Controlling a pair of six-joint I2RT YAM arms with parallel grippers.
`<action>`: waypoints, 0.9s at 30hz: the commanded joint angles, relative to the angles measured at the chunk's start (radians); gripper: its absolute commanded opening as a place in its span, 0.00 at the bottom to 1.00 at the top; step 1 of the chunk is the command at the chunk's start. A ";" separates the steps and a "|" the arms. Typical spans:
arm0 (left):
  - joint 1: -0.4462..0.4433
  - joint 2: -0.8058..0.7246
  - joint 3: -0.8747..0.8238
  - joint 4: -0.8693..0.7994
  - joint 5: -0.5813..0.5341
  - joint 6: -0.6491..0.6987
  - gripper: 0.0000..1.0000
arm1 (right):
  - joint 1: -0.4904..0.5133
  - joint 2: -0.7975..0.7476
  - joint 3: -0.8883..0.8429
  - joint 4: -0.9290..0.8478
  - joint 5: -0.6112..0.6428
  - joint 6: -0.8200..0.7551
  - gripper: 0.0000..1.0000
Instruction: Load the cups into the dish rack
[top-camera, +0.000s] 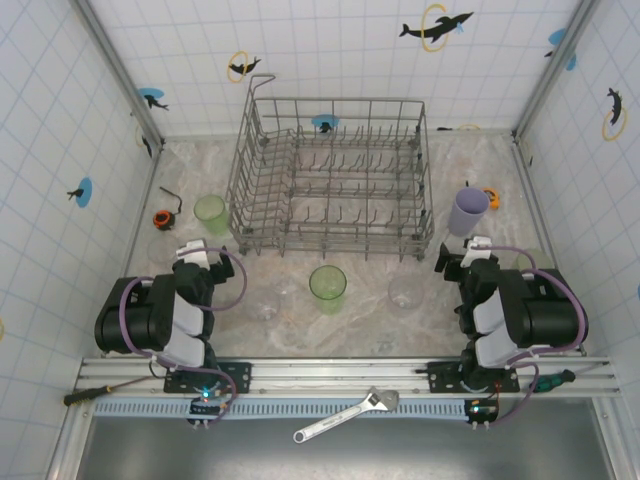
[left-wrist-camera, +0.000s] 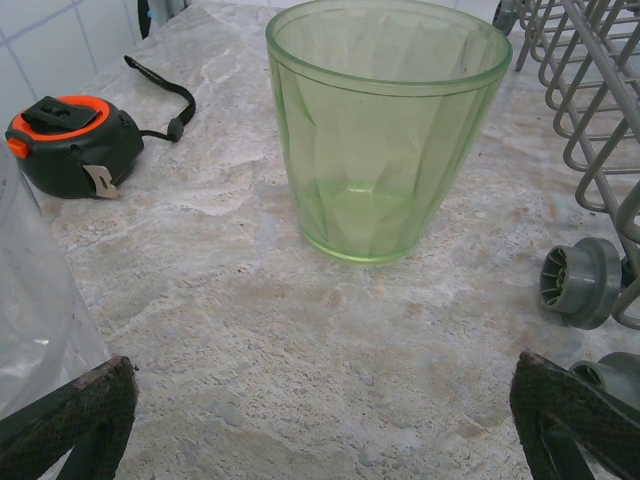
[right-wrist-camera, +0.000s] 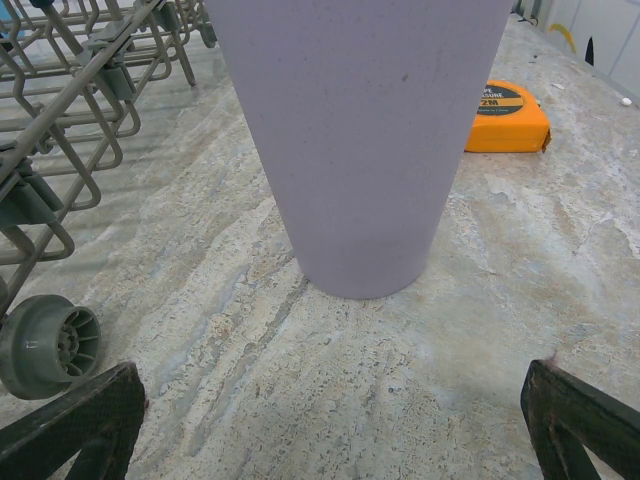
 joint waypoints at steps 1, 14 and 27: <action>0.004 -0.002 0.004 0.018 0.009 -0.010 0.97 | -0.002 -0.008 -0.008 0.003 -0.002 -0.009 1.00; 0.002 -0.178 0.111 -0.287 -0.193 -0.078 0.98 | 0.042 -0.202 0.044 -0.242 0.137 -0.012 1.00; -0.039 -0.333 0.452 -0.803 -0.280 -0.191 0.98 | 0.046 -0.467 0.261 -0.743 0.239 0.162 1.00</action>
